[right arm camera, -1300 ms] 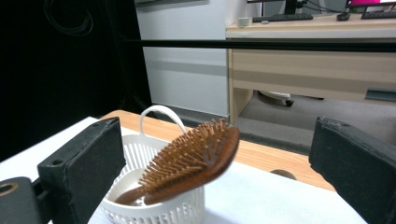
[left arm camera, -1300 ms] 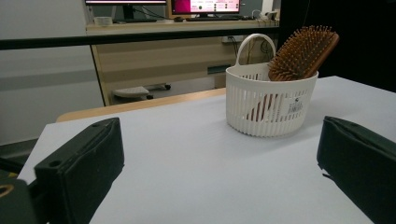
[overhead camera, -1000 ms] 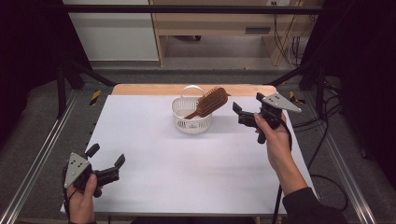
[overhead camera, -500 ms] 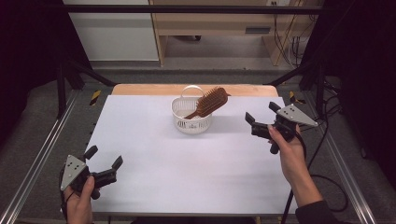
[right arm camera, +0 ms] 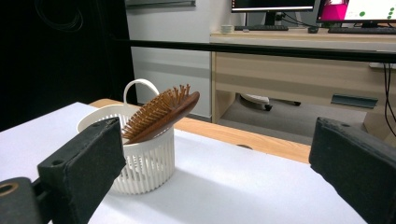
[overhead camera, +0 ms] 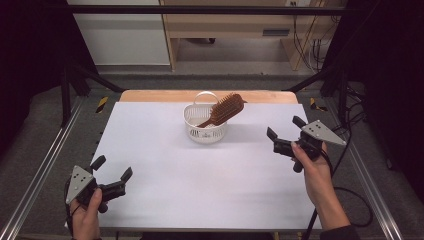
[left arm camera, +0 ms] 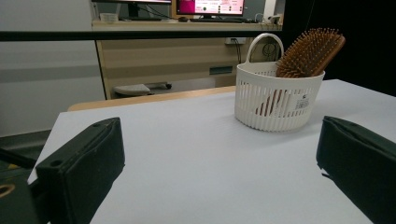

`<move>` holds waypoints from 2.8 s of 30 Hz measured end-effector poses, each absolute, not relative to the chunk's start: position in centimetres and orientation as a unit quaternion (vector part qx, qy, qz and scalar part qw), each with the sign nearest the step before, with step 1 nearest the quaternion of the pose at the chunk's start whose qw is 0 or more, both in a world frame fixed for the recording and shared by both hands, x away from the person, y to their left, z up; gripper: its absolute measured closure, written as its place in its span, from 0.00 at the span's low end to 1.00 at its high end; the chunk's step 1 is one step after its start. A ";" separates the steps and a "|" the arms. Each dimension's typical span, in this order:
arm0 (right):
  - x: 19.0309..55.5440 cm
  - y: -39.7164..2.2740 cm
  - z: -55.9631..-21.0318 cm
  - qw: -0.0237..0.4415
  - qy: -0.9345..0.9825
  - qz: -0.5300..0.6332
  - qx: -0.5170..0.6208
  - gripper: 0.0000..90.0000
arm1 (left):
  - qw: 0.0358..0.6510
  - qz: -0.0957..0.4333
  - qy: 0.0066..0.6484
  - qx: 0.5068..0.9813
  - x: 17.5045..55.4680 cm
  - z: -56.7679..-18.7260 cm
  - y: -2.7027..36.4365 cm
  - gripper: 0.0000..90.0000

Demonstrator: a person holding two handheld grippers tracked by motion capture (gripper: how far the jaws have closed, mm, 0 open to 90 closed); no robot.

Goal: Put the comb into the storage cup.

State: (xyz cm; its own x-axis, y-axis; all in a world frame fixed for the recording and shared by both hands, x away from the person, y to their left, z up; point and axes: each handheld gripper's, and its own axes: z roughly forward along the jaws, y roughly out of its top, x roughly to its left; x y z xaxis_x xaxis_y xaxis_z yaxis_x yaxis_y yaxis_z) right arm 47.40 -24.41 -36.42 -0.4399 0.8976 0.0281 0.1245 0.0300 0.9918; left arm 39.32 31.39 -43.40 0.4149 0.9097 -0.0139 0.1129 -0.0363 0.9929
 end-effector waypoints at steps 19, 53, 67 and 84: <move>45.7 -26.4 -37.4 0.347 0.628 0.563 0.410 0.04 | 0.568 0.352 0.402 0.626 39.3 -43.4 31.4 0.01; 42.7 -28.4 -41.5 0.343 0.635 0.550 0.421 0.04 | 0.575 0.357 0.392 0.623 39.1 -43.2 31.4 0.01; 42.1 -28.3 -43.5 0.341 0.641 0.550 0.412 0.03 | 0.578 0.357 0.391 0.620 39.0 -43.1 31.5 0.01; 42.2 -25.9 -44.8 0.316 0.668 0.562 0.371 0.03 | 0.583 0.356 0.383 0.621 39.1 -43.0 31.4 0.01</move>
State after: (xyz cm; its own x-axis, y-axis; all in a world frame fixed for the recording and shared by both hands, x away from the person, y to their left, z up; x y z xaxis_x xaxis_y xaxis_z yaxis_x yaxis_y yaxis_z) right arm 42.22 -25.91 -44.75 -0.5244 0.8514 -0.0053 0.1410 0.0930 0.9856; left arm 39.07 31.36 -42.99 0.4529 0.8916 -0.0040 0.0601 -0.0261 0.9979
